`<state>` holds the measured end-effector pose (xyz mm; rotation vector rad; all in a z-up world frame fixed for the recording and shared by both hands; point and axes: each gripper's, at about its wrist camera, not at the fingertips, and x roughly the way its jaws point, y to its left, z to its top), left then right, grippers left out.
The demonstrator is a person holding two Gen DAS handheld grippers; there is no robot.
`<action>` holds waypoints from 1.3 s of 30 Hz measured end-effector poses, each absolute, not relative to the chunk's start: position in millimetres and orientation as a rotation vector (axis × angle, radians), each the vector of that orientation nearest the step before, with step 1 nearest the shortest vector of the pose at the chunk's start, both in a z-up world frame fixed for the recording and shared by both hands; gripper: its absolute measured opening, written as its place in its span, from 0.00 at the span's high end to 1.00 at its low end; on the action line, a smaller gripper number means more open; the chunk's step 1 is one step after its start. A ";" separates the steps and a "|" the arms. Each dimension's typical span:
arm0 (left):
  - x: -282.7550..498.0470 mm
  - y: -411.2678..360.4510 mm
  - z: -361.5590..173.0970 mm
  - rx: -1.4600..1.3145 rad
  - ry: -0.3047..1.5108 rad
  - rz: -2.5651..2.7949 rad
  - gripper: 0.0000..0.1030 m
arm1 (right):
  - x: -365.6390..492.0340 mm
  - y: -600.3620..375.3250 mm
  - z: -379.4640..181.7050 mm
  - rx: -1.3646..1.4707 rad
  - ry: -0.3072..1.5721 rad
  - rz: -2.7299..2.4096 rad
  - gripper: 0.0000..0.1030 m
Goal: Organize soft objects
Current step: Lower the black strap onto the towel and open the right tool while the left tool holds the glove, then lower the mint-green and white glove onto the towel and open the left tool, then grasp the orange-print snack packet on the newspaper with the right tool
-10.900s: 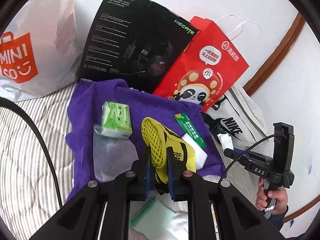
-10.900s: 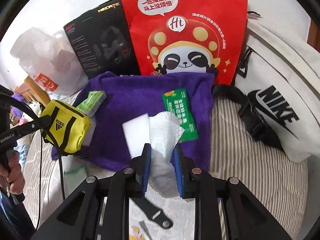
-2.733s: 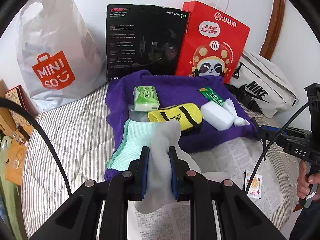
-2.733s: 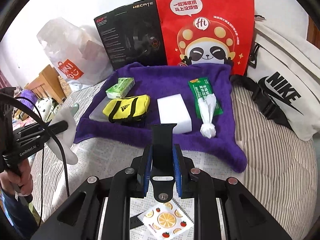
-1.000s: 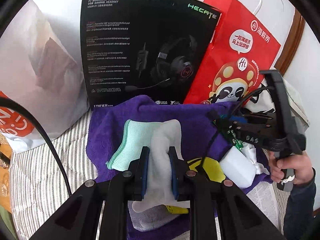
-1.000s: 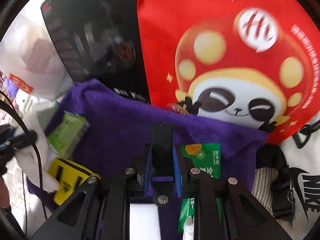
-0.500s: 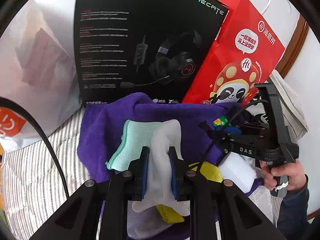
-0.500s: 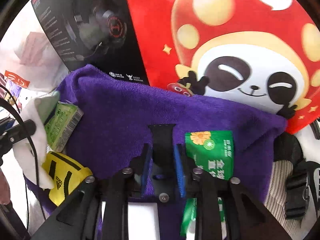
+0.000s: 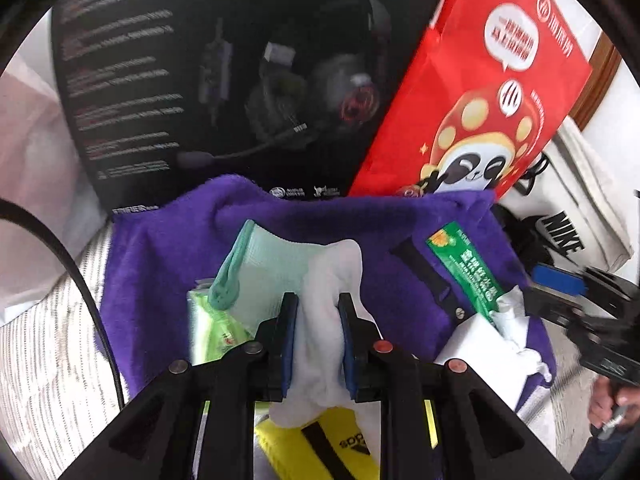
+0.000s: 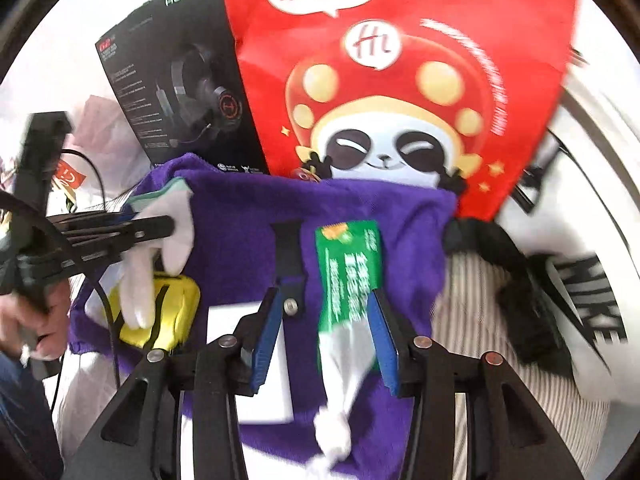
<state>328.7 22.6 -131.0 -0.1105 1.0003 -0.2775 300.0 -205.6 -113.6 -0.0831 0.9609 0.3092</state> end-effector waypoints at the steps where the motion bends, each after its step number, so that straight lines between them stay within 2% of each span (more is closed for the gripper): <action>1: 330.0 19.9 -134.2 -0.105 1.007 -0.277 0.79 | 293.0 -209.6 -113.1 -0.076 0.955 0.307 0.57; 5: 335.3 9.2 -140.7 -0.089 1.014 -0.269 0.78 | 266.5 -221.4 -107.9 -0.057 0.952 0.306 0.57; 7: 339.6 -1.2 -146.5 -0.051 1.030 -0.255 0.73 | 254.0 -223.6 -109.0 -0.058 0.952 0.299 0.57; 8: 339.6 -4.5 -148.1 -0.030 1.032 -0.246 0.69 | 248.3 -224.6 -110.3 -0.058 0.952 0.297 0.57; 12: 333.9 -17.4 -149.7 0.024 1.040 -0.239 0.41 | 235.1 -229.5 -110.7 -0.037 0.949 0.284 0.57; 27: 288.3 -6.8 -106.4 0.014 0.993 -0.198 0.40 | 180.8 -233.3 -104.9 0.019 0.920 0.308 0.55; 34: 245.3 8.7 -84.6 -0.008 0.951 -0.197 0.40 | 134.8 -229.3 -121.3 -0.014 0.950 0.327 0.44; 39: 209.5 3.3 -88.6 0.000 0.941 -0.226 0.40 | 103.4 -223.4 -142.5 -0.060 0.995 0.372 0.44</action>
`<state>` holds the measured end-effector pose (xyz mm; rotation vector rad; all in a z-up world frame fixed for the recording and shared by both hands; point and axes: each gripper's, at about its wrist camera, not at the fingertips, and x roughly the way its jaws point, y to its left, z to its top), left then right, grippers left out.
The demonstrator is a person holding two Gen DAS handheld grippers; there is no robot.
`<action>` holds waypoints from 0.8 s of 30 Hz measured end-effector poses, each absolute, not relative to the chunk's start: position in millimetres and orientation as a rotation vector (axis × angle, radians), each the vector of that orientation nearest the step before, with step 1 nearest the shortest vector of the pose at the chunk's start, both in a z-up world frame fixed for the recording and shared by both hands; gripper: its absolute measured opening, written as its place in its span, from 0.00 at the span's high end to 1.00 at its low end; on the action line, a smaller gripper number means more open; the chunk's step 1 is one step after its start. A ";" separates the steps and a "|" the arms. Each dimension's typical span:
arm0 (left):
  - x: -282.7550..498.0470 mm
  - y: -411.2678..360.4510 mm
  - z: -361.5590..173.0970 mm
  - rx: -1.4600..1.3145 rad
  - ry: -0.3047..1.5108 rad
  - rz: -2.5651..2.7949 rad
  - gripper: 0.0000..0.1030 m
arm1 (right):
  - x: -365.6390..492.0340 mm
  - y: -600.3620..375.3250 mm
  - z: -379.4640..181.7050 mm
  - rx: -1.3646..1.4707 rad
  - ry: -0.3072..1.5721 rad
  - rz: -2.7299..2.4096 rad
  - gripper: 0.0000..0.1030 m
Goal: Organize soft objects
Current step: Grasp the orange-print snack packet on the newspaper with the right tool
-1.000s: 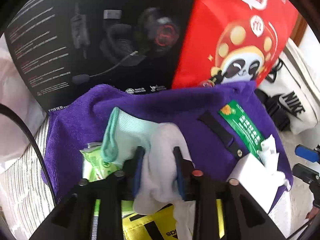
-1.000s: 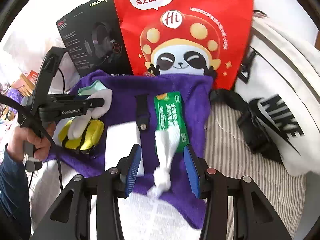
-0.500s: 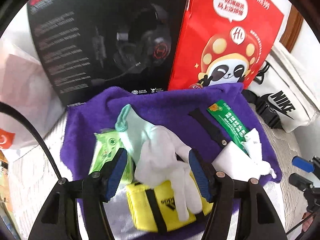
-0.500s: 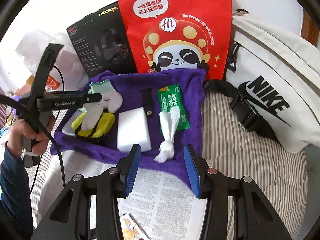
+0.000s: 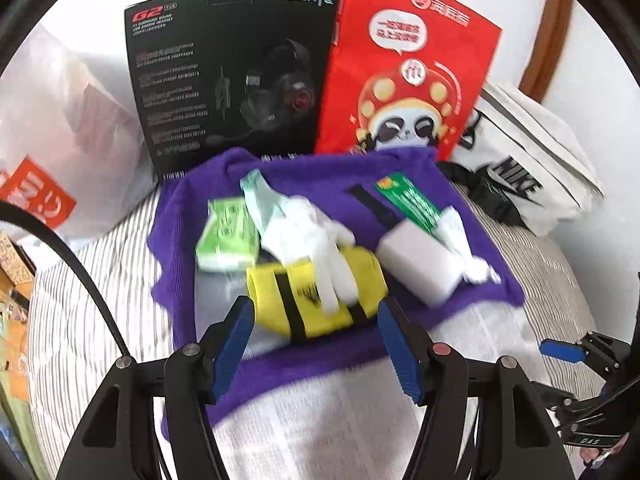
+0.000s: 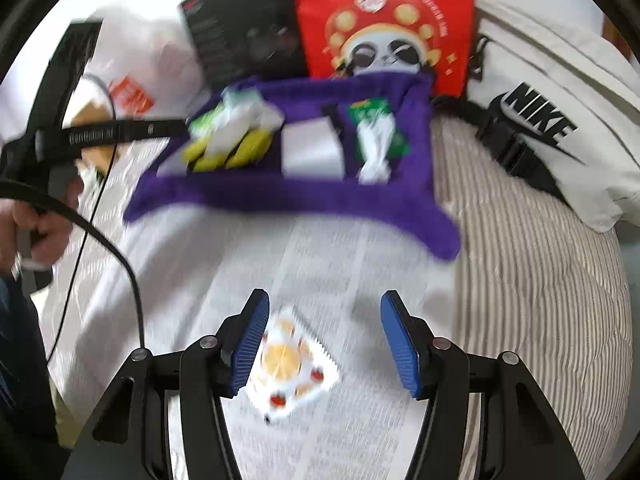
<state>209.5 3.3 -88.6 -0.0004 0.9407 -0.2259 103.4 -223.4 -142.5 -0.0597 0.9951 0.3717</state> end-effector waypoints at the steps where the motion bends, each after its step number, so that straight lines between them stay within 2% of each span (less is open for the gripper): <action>1: 201.7 3.2 -90.5 0.001 0.943 -0.229 0.40 | 98.4 -222.0 -146.1 -0.075 1.000 0.379 0.42; 3: 188.0 3.6 -93.4 0.000 0.950 -0.243 0.40 | 90.3 -219.9 -152.5 -0.080 1.010 0.396 0.35; 5: 177.2 4.0 -95.2 0.003 0.951 -0.247 0.40 | 83.9 -218.0 -160.4 -0.070 1.025 0.431 0.24; 7: 165.8 3.5 -97.0 0.007 0.946 -0.252 0.40 | 80.9 -215.4 -165.3 -0.083 1.024 0.436 0.20; 17: 127.2 11.8 -106.7 -0.010 0.958 -0.263 0.39 | 77.0 -192.3 -192.2 -0.262 1.028 0.436 0.13; 21: 116.9 17.5 -110.0 -0.009 0.967 -0.241 0.39 | 81.3 -190.8 -195.0 -0.257 0.976 0.442 0.14; 22: 114.4 19.6 -110.7 -0.015 0.968 -0.238 0.39 | 82.8 -191.4 -194.6 -0.252 0.963 0.437 0.20; 23: 112.7 20.7 -111.2 -0.019 0.968 -0.238 0.39 | 83.4 -191.2 -193.3 -0.253 0.949 0.439 0.32; 24: 110.5 22.7 -112.2 -0.026 0.970 -0.235 0.39 | 84.0 -190.9 -191.5 -0.253 0.938 0.442 0.37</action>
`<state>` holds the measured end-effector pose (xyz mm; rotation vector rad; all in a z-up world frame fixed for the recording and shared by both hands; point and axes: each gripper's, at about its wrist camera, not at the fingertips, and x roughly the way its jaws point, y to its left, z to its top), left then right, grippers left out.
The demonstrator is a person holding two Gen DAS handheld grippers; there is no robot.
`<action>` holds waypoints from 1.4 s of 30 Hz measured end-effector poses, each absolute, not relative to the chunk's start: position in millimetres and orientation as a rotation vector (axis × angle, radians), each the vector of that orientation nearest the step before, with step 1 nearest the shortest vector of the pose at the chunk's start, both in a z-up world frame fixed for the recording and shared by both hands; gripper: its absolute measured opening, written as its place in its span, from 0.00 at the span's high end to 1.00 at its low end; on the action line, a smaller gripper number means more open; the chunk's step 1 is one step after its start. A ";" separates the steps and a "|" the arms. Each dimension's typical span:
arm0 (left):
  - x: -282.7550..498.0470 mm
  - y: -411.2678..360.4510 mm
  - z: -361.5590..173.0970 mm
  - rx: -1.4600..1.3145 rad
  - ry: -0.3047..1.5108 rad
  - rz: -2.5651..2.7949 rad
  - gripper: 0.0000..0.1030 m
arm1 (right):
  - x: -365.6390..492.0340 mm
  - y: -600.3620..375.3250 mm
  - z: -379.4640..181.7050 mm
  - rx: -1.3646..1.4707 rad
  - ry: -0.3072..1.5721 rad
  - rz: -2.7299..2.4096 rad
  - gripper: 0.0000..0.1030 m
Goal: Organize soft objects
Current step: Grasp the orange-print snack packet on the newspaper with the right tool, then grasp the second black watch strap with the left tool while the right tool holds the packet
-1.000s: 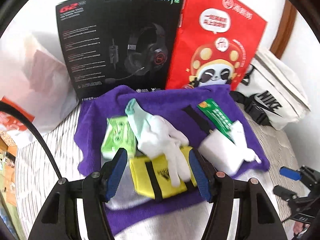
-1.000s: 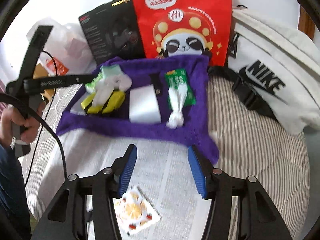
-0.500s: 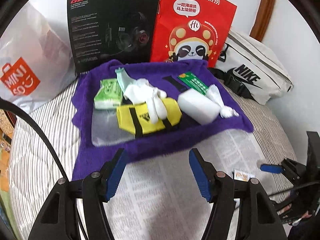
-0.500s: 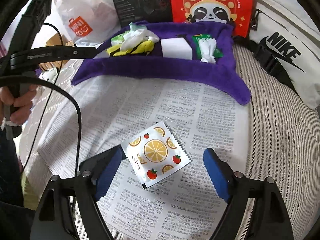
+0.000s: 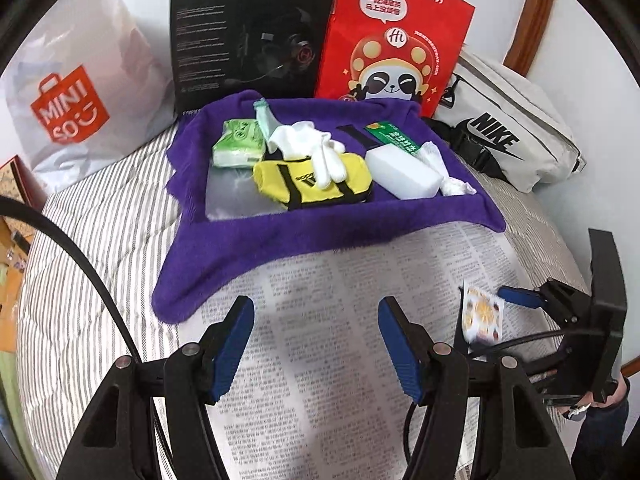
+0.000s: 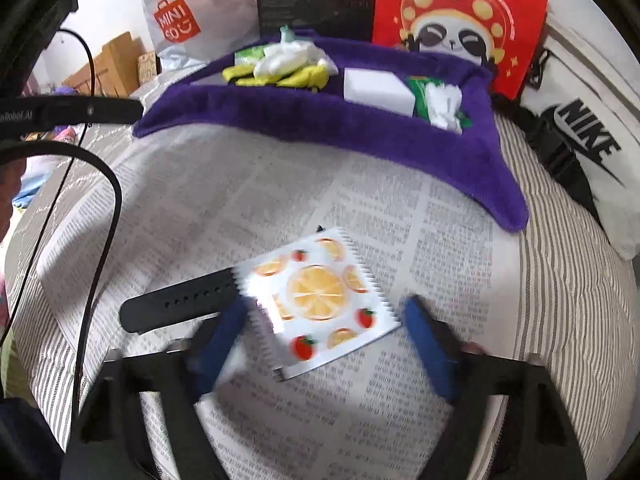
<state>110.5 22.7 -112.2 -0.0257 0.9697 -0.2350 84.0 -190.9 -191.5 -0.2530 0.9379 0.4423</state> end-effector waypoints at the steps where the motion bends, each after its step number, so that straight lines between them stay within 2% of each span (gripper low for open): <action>1: 108.9 23.9 -113.0 -0.029 0.970 -0.230 0.39 | 85.7 -190.6 -190.4 -0.251 0.937 0.440 0.40; 3: 106.5 26.0 -115.8 -0.036 0.977 -0.227 0.39 | 87.5 -189.4 -189.1 -0.252 0.930 0.437 0.47; 4: 105.9 26.3 -116.8 -0.037 0.981 -0.224 0.39 | 90.5 -189.1 -188.3 -0.249 0.923 0.427 0.57; 6: 104.5 28.1 -119.8 -0.046 0.989 -0.220 0.39 | 96.6 -191.8 -186.7 -0.229 0.932 0.409 0.62; 8: 102.6 29.1 -122.1 -0.054 0.995 -0.224 0.39 | 100.1 -195.4 -185.0 -0.213 0.940 0.390 0.72; 18: 98.2 14.0 -131.9 -0.035 1.011 -0.301 0.39 | 98.0 -230.2 -170.0 -0.100 0.959 0.304 0.73; 30: 93.3 -51.2 -154.3 0.094 1.053 -0.475 0.39 | 84.7 -288.4 -141.9 0.001 0.923 0.195 0.72; 38: 95.4 -93.4 -165.8 0.247 1.024 -0.520 0.31 | 85.4 -309.3 -144.6 0.047 0.923 0.156 0.72; 42: 96.8 -103.5 -168.9 0.340 0.976 -0.483 0.32 | 84.8 -309.8 -146.3 0.046 0.929 0.154 0.72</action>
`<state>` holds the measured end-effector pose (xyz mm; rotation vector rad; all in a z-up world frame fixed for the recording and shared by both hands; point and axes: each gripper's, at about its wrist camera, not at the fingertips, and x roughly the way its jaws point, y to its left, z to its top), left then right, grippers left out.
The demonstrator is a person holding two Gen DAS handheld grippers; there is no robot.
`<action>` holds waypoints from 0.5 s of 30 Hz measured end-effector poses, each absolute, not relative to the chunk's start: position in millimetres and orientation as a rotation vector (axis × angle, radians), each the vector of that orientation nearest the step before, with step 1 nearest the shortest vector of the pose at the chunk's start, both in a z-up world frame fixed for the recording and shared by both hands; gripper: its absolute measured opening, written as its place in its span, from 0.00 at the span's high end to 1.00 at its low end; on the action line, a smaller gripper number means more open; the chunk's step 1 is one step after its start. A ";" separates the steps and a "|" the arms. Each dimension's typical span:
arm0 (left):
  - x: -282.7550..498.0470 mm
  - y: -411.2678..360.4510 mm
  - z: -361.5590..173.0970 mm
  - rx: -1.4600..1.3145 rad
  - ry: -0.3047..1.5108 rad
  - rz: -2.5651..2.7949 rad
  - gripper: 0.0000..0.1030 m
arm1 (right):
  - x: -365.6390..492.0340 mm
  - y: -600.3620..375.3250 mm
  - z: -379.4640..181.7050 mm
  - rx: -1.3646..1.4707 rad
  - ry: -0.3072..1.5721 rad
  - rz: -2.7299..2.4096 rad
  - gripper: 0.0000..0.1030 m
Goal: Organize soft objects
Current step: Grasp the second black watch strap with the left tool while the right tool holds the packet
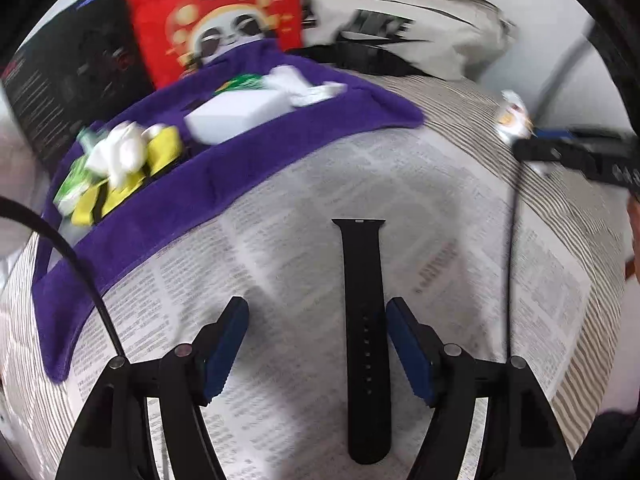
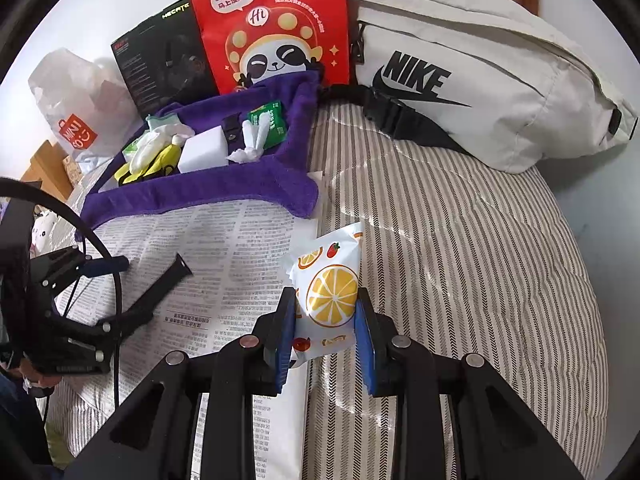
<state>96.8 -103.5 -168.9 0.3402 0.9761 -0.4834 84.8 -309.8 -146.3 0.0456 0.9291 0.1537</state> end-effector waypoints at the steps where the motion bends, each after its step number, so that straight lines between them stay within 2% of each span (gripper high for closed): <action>1: 100.5 -99.3 -169.1 0.321 0.981 -0.466 0.32 | 84.5 -309.3 -146.0 0.048 0.927 0.157 0.72; 10: 114.5 -35.2 -169.2 0.193 1.026 -0.290 0.34 | 86.2 -293.9 -141.1 0.040 0.908 0.203 0.72; 11: 113.4 -33.3 -169.6 0.192 1.026 -0.284 0.38 | 87.0 -291.3 -140.8 0.040 0.908 0.210 0.72; 13: 109.6 -34.2 -169.8 0.193 1.021 -0.286 0.55 | 88.6 -285.6 -141.2 0.036 0.910 0.223 0.72; 14: 107.2 -38.8 -169.8 0.208 1.012 -0.304 0.79 | 89.1 -283.4 -141.4 0.034 0.911 0.227 0.72; 15: 105.9 -42.8 -169.9 0.217 1.002 -0.320 0.81 | 89.5 -280.8 -141.7 0.031 0.913 0.233 0.72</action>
